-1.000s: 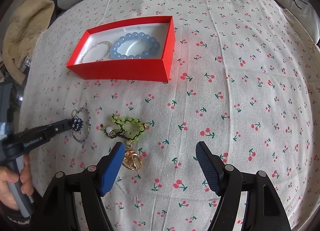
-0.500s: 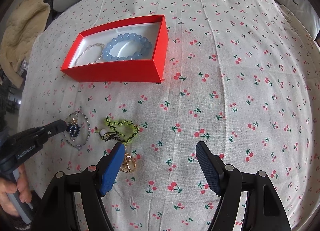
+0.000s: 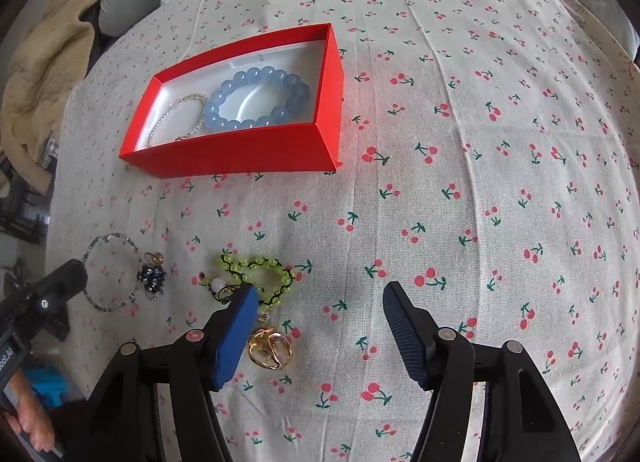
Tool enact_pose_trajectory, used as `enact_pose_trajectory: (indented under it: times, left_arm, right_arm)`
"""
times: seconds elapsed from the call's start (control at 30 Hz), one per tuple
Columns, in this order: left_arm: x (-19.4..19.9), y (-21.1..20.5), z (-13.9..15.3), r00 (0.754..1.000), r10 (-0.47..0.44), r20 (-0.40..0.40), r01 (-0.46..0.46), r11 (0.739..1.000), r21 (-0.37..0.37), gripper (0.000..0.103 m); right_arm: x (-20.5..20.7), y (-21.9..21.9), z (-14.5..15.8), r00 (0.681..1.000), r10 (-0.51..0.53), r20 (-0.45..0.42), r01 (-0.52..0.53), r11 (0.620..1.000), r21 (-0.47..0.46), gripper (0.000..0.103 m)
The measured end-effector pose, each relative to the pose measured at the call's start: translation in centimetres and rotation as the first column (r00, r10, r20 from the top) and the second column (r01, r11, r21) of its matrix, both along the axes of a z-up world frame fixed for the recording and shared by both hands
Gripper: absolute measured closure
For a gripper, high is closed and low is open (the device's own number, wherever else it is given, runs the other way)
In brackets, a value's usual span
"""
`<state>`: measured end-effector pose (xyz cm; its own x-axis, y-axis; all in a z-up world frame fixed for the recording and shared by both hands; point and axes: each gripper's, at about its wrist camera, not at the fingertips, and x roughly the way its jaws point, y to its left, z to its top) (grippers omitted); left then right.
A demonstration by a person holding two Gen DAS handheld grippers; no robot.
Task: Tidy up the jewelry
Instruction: 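Grasp the green beaded necklace with the right tool while the left tool holds its necklace, then carry both necklaces over the red box and lower them inside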
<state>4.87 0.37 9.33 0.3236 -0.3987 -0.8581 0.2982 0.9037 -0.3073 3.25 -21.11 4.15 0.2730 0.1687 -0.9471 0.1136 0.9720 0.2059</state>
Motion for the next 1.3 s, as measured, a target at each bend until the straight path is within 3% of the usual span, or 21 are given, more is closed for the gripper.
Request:
enact_pose_trajectory:
  times: [0.17,0.43,0.6,0.83,1.3]
  left_arm:
    - [0.1,0.5,-0.1,1.0,0.01,-0.009,-0.01,1.0,-0.005,0.1]
    - [0.4,1.3,-0.1,1.0,0.025,-0.016,-0.026,1.0,-0.012,0.1]
    - [0.6,1.7,0.1,0.999,0.04,-0.015,-0.04,0.999,-0.023,0.1]
    - [0.7,2.1,1.4,0.998,0.056,0.01,-0.055,0.997,-0.056,0.1]
    - [1.4,0.9,2.7,0.997,0.061,0.038,-0.057,0.994,-0.093,0.1]
  right_arm:
    - [1.0,0.7,-1.4,0.999,-0.022,-0.043,0.024,0.998,0.064,0.071]
    - [1.7,2.7,-2.1,0.999,0.019,-0.041,-0.018,0.999,0.032,0.093]
    - [1.6,3.6,-1.4,0.999,0.037,-0.018,-0.037,0.999,0.027,0.094]
    - [1.0,3.8,2.1,0.995,0.059,0.077,-0.064,0.996,0.069,0.095]
    - [-0.4,2.1,7.4,0.979,0.016,0.203,-0.043,0.991,0.129,0.095]
